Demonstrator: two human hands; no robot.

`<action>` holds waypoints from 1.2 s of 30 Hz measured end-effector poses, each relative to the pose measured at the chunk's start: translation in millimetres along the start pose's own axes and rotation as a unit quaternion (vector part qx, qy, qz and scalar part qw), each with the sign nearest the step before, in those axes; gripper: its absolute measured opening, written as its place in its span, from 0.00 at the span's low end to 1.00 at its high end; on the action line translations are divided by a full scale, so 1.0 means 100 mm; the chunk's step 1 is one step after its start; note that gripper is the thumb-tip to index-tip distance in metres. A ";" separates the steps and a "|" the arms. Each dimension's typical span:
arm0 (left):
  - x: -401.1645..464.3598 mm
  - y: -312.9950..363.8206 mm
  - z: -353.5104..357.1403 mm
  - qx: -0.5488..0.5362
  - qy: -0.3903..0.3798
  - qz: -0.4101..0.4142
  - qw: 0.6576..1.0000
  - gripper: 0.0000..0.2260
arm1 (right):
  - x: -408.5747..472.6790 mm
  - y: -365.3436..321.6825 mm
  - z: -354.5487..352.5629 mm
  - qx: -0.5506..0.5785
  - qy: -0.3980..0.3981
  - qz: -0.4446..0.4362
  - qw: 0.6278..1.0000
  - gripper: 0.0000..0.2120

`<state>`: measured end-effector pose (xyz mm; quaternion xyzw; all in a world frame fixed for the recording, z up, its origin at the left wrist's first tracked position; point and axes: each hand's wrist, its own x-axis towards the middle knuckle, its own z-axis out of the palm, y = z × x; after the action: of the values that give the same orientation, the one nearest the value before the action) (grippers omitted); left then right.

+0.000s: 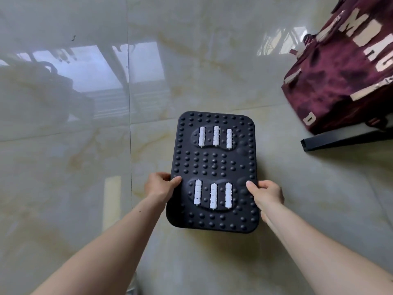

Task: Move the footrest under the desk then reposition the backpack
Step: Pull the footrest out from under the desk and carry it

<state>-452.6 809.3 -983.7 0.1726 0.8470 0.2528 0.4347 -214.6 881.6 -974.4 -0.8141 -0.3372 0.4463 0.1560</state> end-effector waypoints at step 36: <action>3.16 3.27 -0.16 0.131 -0.123 0.114 0.977 0.09 | 1.77 -2.97 1.08 0.065 0.073 0.084 0.992 0.11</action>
<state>-619.4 1232.4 -991.7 0.3527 0.7879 0.1645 0.4773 -359.5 1213.1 -979.1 -0.8580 -0.2257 0.4183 0.1948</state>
